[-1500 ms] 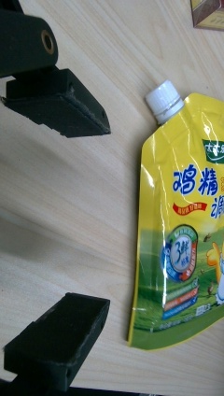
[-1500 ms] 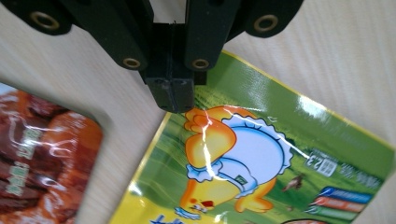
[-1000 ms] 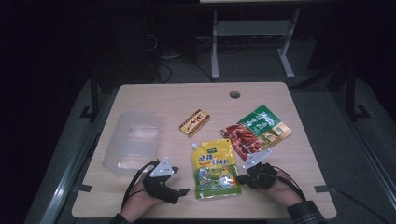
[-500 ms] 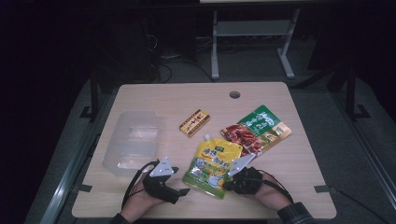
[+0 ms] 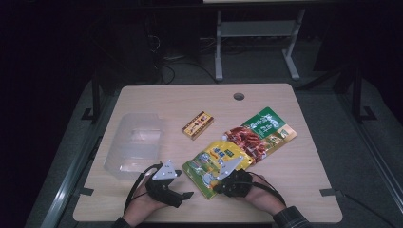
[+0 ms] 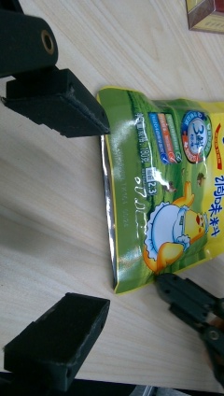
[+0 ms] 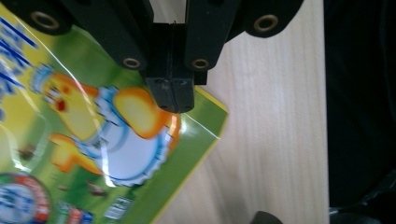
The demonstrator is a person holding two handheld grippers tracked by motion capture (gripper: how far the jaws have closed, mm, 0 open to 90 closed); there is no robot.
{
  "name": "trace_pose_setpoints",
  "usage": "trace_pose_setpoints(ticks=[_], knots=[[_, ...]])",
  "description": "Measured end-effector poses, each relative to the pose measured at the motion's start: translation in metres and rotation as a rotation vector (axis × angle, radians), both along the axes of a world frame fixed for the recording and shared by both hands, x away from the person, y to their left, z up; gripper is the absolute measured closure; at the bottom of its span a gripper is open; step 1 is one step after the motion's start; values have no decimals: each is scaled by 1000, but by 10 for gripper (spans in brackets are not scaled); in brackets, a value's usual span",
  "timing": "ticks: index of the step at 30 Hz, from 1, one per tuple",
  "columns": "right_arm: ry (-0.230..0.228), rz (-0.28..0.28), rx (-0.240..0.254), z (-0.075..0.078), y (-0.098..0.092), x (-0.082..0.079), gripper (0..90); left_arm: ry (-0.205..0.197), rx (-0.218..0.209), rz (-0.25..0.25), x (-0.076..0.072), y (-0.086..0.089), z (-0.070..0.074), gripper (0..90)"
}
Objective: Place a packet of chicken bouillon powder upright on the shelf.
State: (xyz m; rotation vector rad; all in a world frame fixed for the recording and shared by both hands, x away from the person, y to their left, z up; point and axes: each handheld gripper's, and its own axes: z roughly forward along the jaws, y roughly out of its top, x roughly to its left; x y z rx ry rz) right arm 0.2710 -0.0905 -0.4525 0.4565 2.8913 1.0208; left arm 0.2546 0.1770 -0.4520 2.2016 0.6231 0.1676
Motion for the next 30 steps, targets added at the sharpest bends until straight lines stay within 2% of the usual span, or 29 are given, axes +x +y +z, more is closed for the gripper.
trace_pose_setpoints(ticks=[1, 5, 8, 9, 10, 11, 13, 14, 15, 18, 21, 26, 27, 29, 30], knots=[[3, -19, 9, 0, -4, 0, 900, 3, -3, 1, 0, -1, 0, 133], [31, -109, 39, 4, -22, 0, 790, -5, 7, 4, 3, -4, 3, 133], [15, -149, 54, 7, -35, 0, 696, -9, 16, 12, 5, -5, 6, 133], [23, -173, 72, 9, -38, 0, 653, -7, 11, 22, 6, -7, 8, 133], [23, -173, 72, 9, -38, 0, 653, -7, 11, 22, 6, -7, 8, 133], [9, -216, 88, 11, -49, -1, 578, -12, 12, 27, 7, -9, 9, 133], [3, -232, 91, 12, -52, -1, 549, -19, 15, 28, 9, -14, 12, 133], [-17, -265, 100, 14, -61, -2, 482, -25, 25, 28, 11, -19, 13, 133], [-27, -280, 102, 16, -65, -3, 451, -25, 25, 28, 11, -19, 13, 133], [-51, -308, 111, 17, -72, -5, 413, -36, 52, 24, 17, -25, 14, 133], [-61, -346, 114, 16, -84, -6, 356, -30, 31, 38, 30, -36, 18, 132], [-53, -372, 115, 13, -92, -8, 322, -28, 28, 39, 43, -49, 19, 128], [-53, -372, 113, 12, -94, -9, 317, -30, 42, 41, 48, -52, 18, 128], [-42, -392, 118, 9, -101, -12, 309, -12, 50, 38, 60, -61, 15, 127], [-42, -392, 118, 9, -101, -12, 309, -12, 50, 38, 60, -61, 15, 127]])
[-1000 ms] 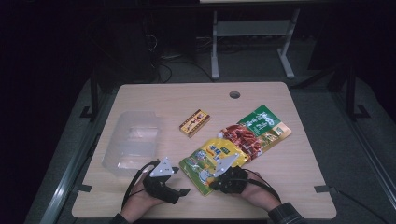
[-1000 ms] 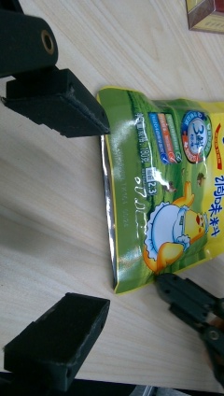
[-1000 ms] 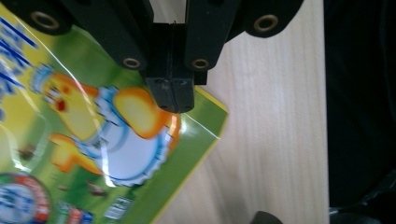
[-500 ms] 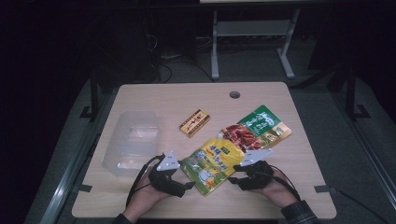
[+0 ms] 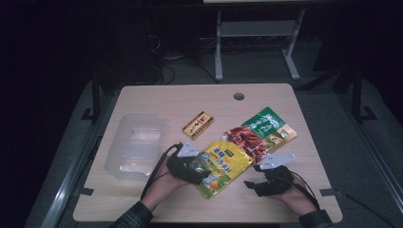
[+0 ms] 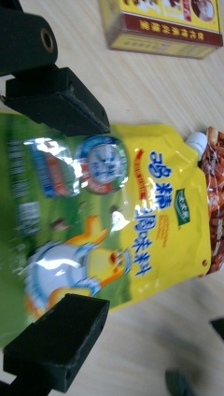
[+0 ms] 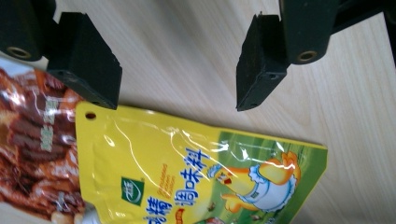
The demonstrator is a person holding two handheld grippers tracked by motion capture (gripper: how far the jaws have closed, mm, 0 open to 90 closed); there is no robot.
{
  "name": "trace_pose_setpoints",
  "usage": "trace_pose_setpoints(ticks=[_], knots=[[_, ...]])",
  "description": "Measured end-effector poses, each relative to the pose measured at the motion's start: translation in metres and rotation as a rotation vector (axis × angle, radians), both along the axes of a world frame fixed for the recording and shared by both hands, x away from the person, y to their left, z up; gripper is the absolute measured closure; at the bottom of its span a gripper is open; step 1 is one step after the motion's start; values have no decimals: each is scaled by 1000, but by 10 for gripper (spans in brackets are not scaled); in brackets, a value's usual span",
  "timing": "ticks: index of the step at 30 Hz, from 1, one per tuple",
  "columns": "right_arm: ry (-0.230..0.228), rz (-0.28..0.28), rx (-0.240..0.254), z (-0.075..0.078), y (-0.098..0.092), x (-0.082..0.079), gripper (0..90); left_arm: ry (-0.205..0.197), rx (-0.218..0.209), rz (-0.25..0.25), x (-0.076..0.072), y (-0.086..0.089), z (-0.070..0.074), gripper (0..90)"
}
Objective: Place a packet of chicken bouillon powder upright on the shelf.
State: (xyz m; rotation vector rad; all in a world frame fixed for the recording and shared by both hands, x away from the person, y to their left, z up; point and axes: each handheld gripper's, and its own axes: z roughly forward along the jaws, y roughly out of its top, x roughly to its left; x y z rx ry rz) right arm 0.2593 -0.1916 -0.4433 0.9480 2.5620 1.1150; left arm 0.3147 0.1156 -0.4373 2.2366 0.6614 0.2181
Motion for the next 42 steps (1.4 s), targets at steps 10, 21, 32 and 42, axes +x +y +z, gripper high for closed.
trace_pose_setpoints(ticks=[10, 21, 32, 42], knots=[[10, -7, -10, -4, -3, -1, 306, 38, 28, -18, 38, -21, -12, 127], [8, 3, -12, -4, -2, 0, 300, 143, 14, -29, 56, -18, -30, 143], [0, 2, -10, -3, -1, 0, 300, 164, -1, -48, 57, -10, -27, 517], [-1, 1, -11, -4, -1, 1, 300, 141, -7, -31, 57, -10, -26, 809]])
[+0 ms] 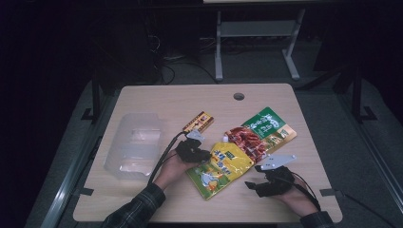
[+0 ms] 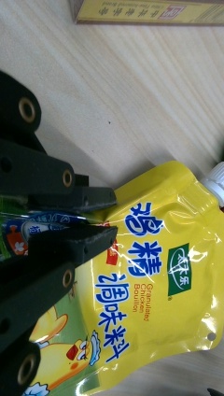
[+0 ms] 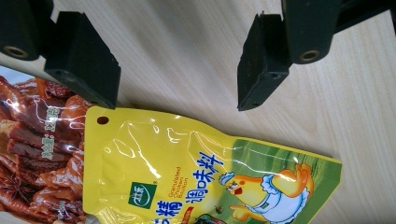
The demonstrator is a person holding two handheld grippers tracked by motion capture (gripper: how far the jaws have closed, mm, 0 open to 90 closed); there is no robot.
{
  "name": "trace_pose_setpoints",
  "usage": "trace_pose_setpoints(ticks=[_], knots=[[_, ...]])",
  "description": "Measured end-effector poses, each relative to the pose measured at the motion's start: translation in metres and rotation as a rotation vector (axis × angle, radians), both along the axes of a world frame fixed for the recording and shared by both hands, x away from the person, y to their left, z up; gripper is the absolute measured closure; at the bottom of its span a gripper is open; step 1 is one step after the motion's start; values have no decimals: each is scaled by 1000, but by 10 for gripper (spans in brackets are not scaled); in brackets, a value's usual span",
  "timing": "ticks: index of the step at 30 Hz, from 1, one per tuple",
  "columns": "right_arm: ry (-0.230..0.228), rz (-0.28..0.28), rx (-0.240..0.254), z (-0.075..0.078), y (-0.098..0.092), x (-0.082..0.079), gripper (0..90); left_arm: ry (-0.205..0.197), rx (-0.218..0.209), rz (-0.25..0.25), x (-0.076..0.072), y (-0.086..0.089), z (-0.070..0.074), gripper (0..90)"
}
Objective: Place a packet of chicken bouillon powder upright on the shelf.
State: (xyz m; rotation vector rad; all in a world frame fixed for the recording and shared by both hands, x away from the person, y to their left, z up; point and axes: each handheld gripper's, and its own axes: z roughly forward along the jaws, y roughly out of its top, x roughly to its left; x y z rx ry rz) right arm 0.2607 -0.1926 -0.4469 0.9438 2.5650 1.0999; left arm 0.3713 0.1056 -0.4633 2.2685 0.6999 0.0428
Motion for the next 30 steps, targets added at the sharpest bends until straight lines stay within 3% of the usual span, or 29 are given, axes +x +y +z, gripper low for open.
trace_pose_setpoints(ticks=[6, 13, 26, 30], knots=[[-2, 0, 3, 0, 0, 0, 299, 12, -43, 18, -1, 2, 1, 862], [-6, 0, 4, 1, -2, 1, 298, -15, -65, 5, -3, 9, 9, 873], [-1, -24, 51, 4, -4, 2, 289, -73, -189, 21, -17, 26, 42, 878], [-8, -45, 70, 5, -4, 5, 258, -87, -201, 19, -21, 28, 49, 880]])
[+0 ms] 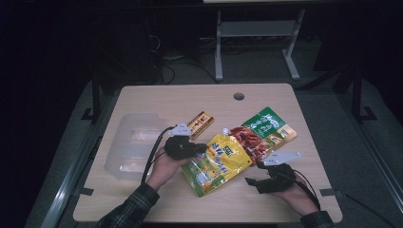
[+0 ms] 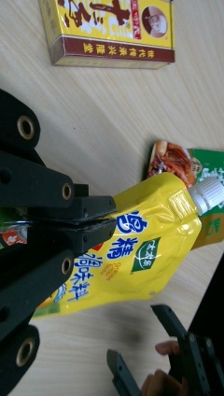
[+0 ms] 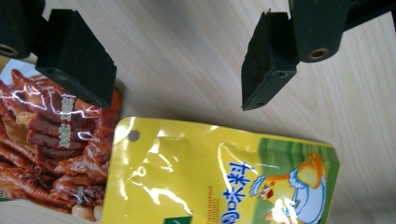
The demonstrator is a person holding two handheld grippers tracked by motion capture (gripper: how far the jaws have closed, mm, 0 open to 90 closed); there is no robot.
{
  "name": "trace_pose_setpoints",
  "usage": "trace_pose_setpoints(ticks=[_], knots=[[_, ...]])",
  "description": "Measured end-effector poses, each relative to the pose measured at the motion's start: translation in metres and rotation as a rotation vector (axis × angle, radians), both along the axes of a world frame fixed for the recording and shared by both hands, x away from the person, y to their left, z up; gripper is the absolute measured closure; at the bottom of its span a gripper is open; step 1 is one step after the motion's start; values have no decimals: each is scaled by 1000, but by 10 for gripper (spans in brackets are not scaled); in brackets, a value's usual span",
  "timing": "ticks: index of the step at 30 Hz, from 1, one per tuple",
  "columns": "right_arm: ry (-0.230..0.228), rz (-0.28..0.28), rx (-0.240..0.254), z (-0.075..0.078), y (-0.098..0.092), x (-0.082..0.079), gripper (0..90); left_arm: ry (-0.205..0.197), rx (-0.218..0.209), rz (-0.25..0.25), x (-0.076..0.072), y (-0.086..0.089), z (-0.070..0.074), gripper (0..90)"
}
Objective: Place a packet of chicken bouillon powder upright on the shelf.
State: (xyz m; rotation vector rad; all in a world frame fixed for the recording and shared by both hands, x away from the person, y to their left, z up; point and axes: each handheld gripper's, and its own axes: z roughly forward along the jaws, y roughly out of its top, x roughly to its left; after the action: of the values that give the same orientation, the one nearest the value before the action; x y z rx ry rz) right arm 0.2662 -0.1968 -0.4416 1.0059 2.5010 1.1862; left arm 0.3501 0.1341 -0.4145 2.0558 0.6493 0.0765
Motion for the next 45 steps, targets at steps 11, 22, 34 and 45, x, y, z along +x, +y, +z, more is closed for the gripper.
trace_pose_setpoints(ticks=[11, 22, 34, 45], knots=[[-10, 22, 102, 4, 17, 25, 173, -29, -36, -14, -11, 6, 16, 881], [54, 93, 212, -6, 37, 44, 297, -54, -79, -14, -16, 9, 27, 882], [70, 196, 322, -3, 38, 46, 864, -80, -81, 2, -16, 12, 31, 884], [35, 260, 326, 14, 34, 43, 900, -116, -65, 10, -16, 12, 33, 825]])
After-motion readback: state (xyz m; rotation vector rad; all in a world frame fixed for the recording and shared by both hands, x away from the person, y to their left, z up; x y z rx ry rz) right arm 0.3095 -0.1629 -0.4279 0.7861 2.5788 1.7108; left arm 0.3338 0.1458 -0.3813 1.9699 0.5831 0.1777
